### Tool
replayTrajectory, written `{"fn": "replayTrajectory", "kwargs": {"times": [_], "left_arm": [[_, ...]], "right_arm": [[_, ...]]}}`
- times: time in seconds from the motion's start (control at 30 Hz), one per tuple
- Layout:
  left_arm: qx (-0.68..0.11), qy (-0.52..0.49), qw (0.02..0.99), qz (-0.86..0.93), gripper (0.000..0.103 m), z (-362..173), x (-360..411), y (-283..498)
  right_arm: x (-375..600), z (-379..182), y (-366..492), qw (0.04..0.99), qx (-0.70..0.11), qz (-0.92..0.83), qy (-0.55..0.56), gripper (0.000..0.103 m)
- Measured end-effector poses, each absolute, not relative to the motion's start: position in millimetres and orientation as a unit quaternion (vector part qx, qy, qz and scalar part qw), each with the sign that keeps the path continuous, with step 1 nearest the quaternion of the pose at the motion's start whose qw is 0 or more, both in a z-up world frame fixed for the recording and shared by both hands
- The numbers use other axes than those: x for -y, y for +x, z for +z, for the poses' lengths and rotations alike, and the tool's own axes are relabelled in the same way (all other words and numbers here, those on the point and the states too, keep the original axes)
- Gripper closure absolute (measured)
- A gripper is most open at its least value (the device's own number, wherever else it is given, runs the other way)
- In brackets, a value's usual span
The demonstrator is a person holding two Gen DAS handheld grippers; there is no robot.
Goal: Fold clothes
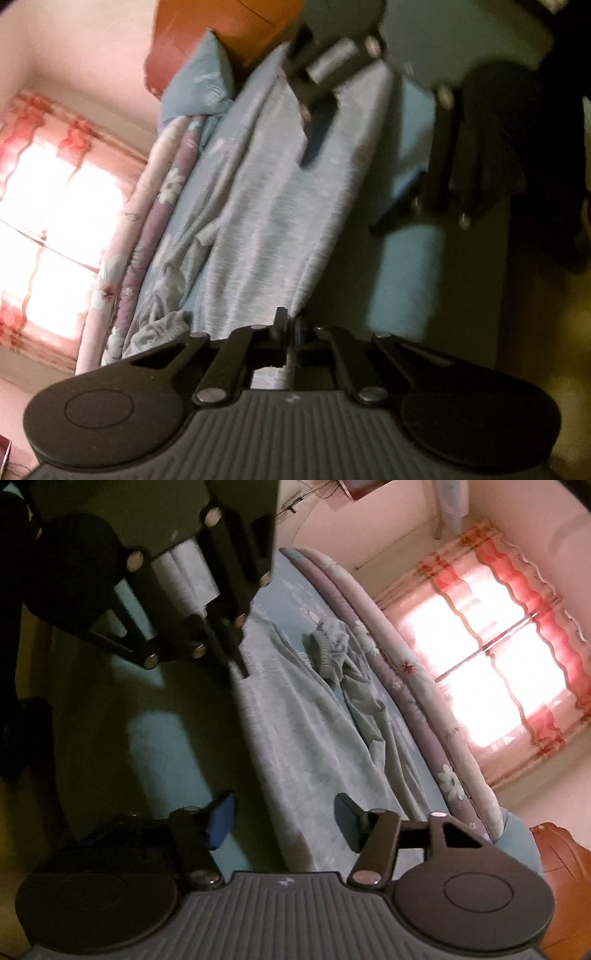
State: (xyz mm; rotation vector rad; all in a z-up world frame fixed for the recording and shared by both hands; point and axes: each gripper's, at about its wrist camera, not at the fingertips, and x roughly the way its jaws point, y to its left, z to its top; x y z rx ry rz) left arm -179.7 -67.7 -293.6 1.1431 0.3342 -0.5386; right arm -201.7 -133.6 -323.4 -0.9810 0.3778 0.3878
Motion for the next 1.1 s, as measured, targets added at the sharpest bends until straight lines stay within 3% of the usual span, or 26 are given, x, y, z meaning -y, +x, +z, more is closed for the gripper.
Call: {"fn": "replayTrajectory", "kwargs": {"times": [0.03, 0.1, 0.13, 0.3, 0.5, 0.53, 0.57, 0.6, 0.67, 0.77, 0.87, 0.93, 1.0, 1.1], "left_arm": [[-0.154, 0.526, 0.798, -0.250, 0.103, -290.5, 66.4, -178.5], [-0.156, 0.513, 0.807, -0.248, 0.103, -284.6, 63.0, -175.9], [-0.155, 0.509, 0.810, -0.248, 0.103, -282.2, 61.3, -176.2], [-0.163, 0.506, 0.807, -0.259, 0.103, -276.6, 53.4, -188.2], [-0.234, 0.491, 0.787, -0.290, 0.099, -288.3, 52.7, -189.6], [-0.245, 0.482, 0.790, -0.289, 0.098, -286.4, 51.2, -189.7], [-0.253, 0.472, 0.794, -0.289, 0.098, -283.0, 48.7, -190.6], [-0.256, 0.460, 0.799, -0.291, 0.092, -276.6, 45.1, -191.9], [-0.257, 0.437, 0.809, -0.297, 0.092, -259.5, 37.4, -192.7], [-0.249, 0.392, 0.836, -0.293, 0.092, -231.4, 28.6, -188.9], [-0.256, 0.316, 0.868, -0.285, 0.091, -209.4, 28.9, -166.4], [-0.275, 0.251, 0.885, -0.278, 0.082, -205.9, 36.1, -142.5], [-0.299, 0.186, 0.896, -0.271, 0.065, -209.0, 45.9, -119.0], [-0.331, 0.124, 0.895, -0.273, 0.059, -225.3, 58.2, -106.4]], "right_arm": [[131.5, -324.6, -199.0, 0.845, -0.174, 0.177, -0.474, 0.042], [127.8, -334.8, -192.1, 0.830, -0.167, 0.147, -0.511, 0.061], [126.4, -341.6, -187.8, 0.820, -0.167, 0.129, -0.533, 0.101], [132.9, -328.3, -188.8, 0.837, -0.200, 0.169, -0.481, 0.099], [133.0, -332.8, -192.2, 0.833, -0.223, 0.182, -0.473, 0.098], [133.0, -330.8, -193.3, 0.834, -0.225, 0.180, -0.471, 0.092], [133.0, -328.7, -194.4, 0.835, -0.226, 0.177, -0.469, 0.079], [136.7, -323.4, -197.3, 0.842, -0.227, 0.176, -0.458, 0.073], [152.7, -309.2, -205.0, 0.860, -0.236, 0.185, -0.412, 0.051], [192.9, -290.7, -208.4, 0.895, -0.269, 0.183, -0.305, 0.049], [250.3, -276.7, -205.3, 0.934, -0.296, 0.142, -0.141, 0.035], [295.9, -271.0, -199.2, 0.949, -0.306, 0.078, -0.015, 0.035], [343.2, -269.3, -195.5, 0.944, -0.309, -0.003, 0.114, 0.030], [404.5, -278.1, -205.2, 0.910, -0.301, -0.101, 0.267, 0.024]]}}
